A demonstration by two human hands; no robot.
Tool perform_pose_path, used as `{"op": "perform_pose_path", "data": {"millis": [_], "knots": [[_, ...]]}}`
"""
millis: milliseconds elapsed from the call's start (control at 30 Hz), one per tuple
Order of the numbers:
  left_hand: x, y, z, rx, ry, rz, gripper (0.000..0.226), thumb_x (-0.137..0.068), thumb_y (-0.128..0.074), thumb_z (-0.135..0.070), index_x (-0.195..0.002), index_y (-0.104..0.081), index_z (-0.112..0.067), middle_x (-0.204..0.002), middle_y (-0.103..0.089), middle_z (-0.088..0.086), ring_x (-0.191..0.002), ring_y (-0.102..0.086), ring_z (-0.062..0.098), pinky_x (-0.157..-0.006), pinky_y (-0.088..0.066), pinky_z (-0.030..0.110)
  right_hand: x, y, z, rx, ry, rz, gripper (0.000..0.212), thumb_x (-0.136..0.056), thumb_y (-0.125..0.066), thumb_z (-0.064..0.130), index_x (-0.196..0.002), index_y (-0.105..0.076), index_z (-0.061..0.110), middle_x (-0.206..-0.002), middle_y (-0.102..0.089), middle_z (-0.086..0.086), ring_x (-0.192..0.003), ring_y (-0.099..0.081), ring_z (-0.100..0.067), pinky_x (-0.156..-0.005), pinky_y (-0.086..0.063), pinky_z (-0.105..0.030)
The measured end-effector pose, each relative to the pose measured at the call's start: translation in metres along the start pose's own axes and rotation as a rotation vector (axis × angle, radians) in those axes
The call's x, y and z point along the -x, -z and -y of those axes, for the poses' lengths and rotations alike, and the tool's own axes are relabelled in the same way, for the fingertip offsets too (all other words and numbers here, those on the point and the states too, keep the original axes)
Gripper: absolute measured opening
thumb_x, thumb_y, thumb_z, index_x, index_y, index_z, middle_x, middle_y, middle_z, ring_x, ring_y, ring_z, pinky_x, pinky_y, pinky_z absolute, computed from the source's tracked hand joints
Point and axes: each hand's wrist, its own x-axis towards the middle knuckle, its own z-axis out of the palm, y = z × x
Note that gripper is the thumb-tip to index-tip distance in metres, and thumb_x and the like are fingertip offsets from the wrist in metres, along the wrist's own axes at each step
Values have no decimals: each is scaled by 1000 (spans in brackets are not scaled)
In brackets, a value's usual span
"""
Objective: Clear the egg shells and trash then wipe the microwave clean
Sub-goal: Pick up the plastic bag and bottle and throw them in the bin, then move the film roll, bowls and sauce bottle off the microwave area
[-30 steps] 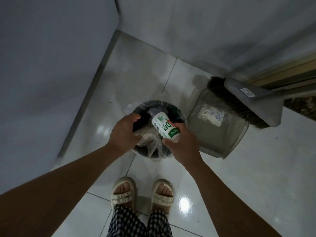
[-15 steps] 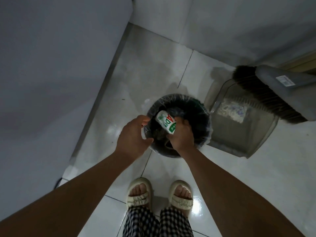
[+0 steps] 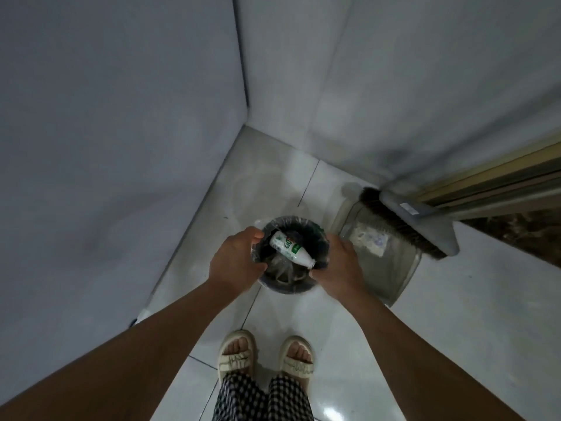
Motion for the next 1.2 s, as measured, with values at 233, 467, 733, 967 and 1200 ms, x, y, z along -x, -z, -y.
{"op": "perform_pose_path", "data": {"millis": [233,467,733,967,1200], "knots": [[62,92,-65,-17,-20,-19,55,-73,-75,-18,-123,-51,-21,-122,-59,-3,-113,-54,16,-94,-46,33,92,94,70,52,96,-63,76,-72,-75,13,-136,-34,14,-137,-36,-10,-129,-37,-25,-102,-39,-31],[137,183,-114,-61,-135,-73,54,-77,-73,-20,-126,-51,-19,-126,-58,-2,-116,-52,18,-94,-41,28,186,178,133,97,189,-103,80,-78,-72,19,-143,-26,15,-145,-25,-9,-130,-36,-25,-103,-38,-31],[206,256,-160,-72,-238,-213,51,-78,-70,-22,-125,-50,-22,-125,-57,-4,-116,-51,16,-92,-43,29,263,238,183,95,315,-191,80,-78,-72,19,-143,-27,16,-140,-30,-10,-128,-36,-25,-104,-36,-31],[264,288,-187,-50,-232,-326,51,-79,-71,-25,-125,-48,-23,-125,-56,-4,-116,-51,16,-95,-45,33,315,270,204,116,404,-194,88,-76,-73,26,-146,-20,21,-145,-24,-7,-130,-34,-24,-104,-39,-38],[336,302,-186,-50,-151,-418,51,-78,-71,-26,-125,-50,-23,-125,-57,-4,-116,-52,17,-93,-46,32,366,280,216,196,550,-176,90,-75,-73,28,-146,-18,19,-145,-24,-8,-133,-29,-24,-109,-32,-37]]}}
